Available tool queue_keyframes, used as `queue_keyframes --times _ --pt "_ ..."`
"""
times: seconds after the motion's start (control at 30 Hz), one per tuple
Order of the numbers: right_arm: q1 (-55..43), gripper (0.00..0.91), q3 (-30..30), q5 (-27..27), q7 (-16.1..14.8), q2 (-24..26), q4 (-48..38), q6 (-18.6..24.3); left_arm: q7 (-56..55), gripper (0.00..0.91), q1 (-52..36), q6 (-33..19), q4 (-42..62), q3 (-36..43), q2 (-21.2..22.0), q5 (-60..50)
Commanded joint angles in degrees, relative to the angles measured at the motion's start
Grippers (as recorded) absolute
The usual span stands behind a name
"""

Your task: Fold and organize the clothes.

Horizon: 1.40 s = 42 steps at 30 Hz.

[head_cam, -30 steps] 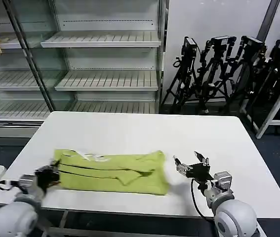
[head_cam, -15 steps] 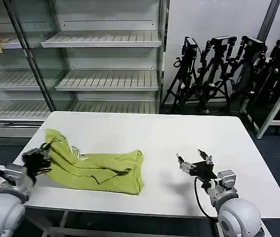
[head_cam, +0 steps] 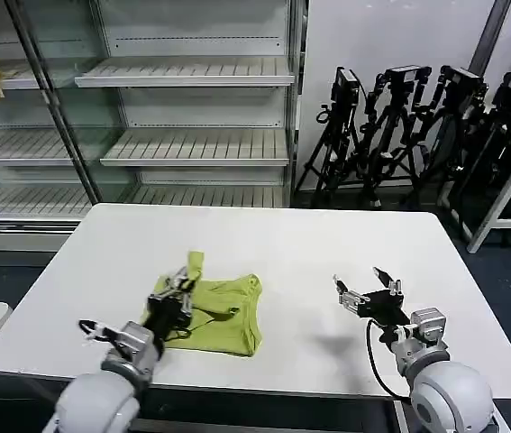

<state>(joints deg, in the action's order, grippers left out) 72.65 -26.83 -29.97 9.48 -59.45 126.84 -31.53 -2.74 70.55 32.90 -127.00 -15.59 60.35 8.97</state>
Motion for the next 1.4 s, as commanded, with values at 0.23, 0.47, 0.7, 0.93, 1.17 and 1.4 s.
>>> queue_keyframes --times 0.23,0.47,0.7,0.93,1.17,1.4 --pt "0.66 0.907 -1.15 0.06 -0.02 -0.01 0.54 -0.03 -3.06 0.907 -5.63 0.11 4.04 9.9 3.53 2.04" --pt "0.97 0.907 -1.14 0.16 -0.07 -0.31 0.78 -0.02 -6.42 0.907 -8.34 -4.5 3.74 8.52 6.43 11.83" --pt "1.15 0.907 -0.96 0.27 -0.39 -0.42 0.59 0.05 -6.35 0.907 -5.32 -5.41 -2.13 -2.1 1.54 13.18" --pt "0.4 0.907 0.01 0.53 -0.65 -1.49 -0.05 0.25 -9.81 0.907 5.32 0.15 3.72 -9.59 -1.59 13.38" --pt "0.46 0.907 0.08 0.57 -0.61 -1.05 0.07 0.28 -13.33 0.907 4.9 0.35 10.11 -9.38 0.52 26.23" --pt "1.33 0.907 -0.74 0.55 -0.58 -0.71 0.64 0.28 -12.79 0.907 2.75 0.29 12.75 -8.48 1.15 27.03"
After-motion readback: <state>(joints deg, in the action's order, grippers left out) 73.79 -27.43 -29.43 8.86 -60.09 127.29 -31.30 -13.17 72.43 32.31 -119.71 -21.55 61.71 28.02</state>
